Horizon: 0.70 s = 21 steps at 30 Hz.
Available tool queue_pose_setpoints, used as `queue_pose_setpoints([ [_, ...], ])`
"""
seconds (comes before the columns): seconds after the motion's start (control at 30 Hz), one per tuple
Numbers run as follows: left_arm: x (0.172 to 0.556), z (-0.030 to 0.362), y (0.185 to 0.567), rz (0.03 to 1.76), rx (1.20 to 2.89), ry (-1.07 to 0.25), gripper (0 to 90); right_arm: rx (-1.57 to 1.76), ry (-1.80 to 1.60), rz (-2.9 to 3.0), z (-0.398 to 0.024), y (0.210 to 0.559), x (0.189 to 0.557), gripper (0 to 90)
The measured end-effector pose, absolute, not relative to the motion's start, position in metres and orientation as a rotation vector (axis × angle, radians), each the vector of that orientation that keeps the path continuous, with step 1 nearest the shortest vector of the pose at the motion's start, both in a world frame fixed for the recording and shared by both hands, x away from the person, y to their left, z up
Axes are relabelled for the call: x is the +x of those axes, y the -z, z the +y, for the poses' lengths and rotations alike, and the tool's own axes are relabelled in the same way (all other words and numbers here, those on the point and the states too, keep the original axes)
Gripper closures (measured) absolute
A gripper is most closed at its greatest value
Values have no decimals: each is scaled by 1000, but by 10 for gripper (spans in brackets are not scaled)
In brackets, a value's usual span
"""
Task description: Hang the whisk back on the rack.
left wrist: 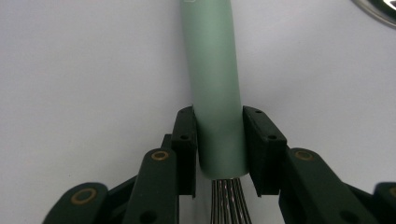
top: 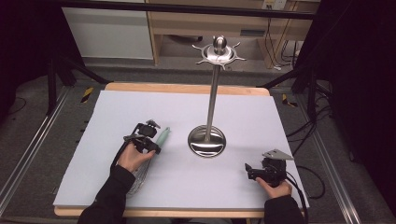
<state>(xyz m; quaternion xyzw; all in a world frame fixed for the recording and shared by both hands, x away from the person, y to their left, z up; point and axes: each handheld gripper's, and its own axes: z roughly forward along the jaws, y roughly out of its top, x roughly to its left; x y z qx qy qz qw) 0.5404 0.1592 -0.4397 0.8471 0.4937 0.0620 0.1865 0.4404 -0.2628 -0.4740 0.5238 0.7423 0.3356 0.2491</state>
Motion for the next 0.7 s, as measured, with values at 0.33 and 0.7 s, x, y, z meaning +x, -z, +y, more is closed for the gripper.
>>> queue_pose_setpoints([
  [0.33, 524, 166, 423, 1325, 2327, -196, 685, 1424, -919, 2024, -264, 474, 440, 84],
  [0.7, 503, 182, 406, 1273, 2208, -248, 688, 1424, -918, 2024, -264, 473, 440, 84],
])
